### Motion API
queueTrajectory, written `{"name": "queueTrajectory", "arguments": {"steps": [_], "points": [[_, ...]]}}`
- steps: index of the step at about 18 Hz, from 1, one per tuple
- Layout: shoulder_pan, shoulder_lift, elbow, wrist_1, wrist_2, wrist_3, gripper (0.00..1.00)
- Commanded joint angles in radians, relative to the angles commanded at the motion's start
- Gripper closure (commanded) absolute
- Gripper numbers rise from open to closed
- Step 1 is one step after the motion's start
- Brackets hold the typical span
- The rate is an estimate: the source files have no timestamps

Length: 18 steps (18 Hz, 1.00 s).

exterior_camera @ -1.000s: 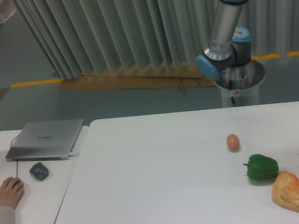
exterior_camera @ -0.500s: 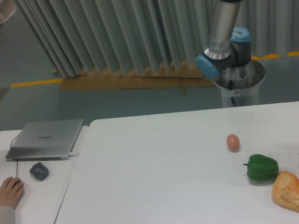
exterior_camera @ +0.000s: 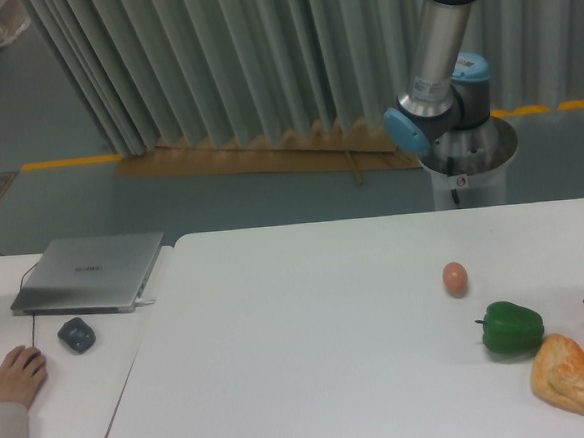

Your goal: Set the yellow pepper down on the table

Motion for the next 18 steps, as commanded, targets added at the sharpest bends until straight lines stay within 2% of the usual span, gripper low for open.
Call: {"name": "queueTrajectory", "arguments": {"steps": [4, 7, 12, 15, 18], "points": [[0.011, 0.0, -0.003, -0.002, -0.011, -0.069, 0.0], [0.009, -0.026, -0.006, 0.0, -0.012, -0.185, 0.0], [0.002, -0.04, -0.034, -0.002, -0.005, -0.195, 0.0], [0.0, -0.028, -0.04, -0.043, -0.001, -0.199, 0.0], [-0.012, -0.04, -0.046, -0.041, -0.011, -0.219, 0.0]]}}
